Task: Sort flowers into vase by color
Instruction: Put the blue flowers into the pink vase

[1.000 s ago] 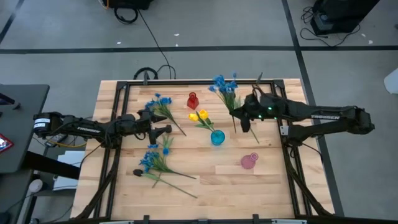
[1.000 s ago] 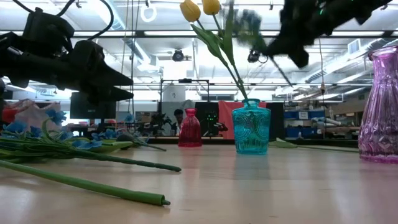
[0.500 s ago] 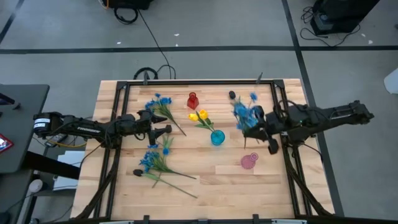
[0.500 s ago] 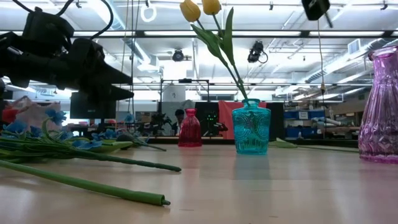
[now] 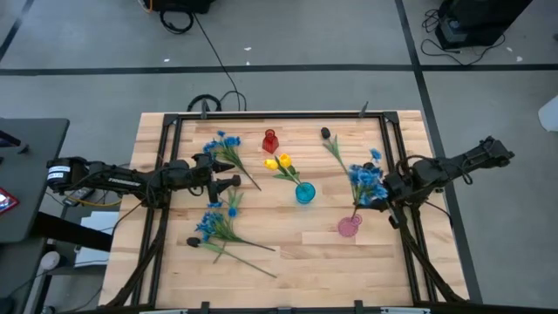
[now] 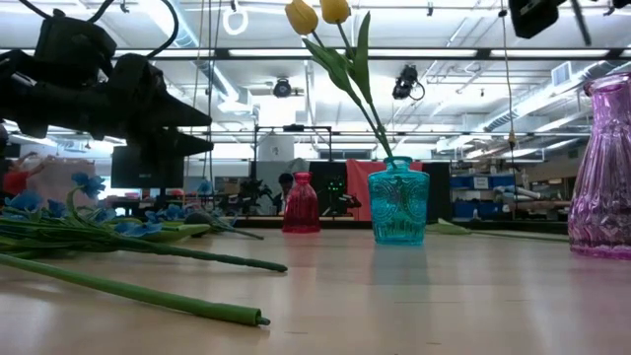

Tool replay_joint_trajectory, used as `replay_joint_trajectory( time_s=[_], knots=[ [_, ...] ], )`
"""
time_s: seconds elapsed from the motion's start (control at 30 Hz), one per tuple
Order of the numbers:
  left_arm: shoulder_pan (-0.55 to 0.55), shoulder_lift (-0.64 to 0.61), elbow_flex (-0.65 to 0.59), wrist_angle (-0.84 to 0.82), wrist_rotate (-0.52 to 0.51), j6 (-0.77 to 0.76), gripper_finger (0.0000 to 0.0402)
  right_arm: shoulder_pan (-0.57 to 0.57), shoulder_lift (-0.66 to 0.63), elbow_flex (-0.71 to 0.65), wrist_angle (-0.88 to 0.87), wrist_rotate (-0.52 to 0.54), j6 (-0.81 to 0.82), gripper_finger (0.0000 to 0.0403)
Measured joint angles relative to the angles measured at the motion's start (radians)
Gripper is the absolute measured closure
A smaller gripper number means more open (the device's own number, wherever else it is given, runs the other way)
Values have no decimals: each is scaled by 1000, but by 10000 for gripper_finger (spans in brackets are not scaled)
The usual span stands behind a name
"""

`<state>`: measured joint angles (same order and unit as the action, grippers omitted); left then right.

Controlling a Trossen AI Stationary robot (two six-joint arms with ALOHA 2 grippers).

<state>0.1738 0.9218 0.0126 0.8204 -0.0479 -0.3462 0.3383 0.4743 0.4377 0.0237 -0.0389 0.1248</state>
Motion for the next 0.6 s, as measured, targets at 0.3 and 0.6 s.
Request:
replay_joint_trajectory(
  time_s=[0.3,0.6],
  knots=[
    [0,0,0,-1,1,0,95,14,-113,0,-134,-4,-44,355],
    [0,0,0,-2,1,3,95,14,-116,-35,-130,-3,-48,355]
  ],
)
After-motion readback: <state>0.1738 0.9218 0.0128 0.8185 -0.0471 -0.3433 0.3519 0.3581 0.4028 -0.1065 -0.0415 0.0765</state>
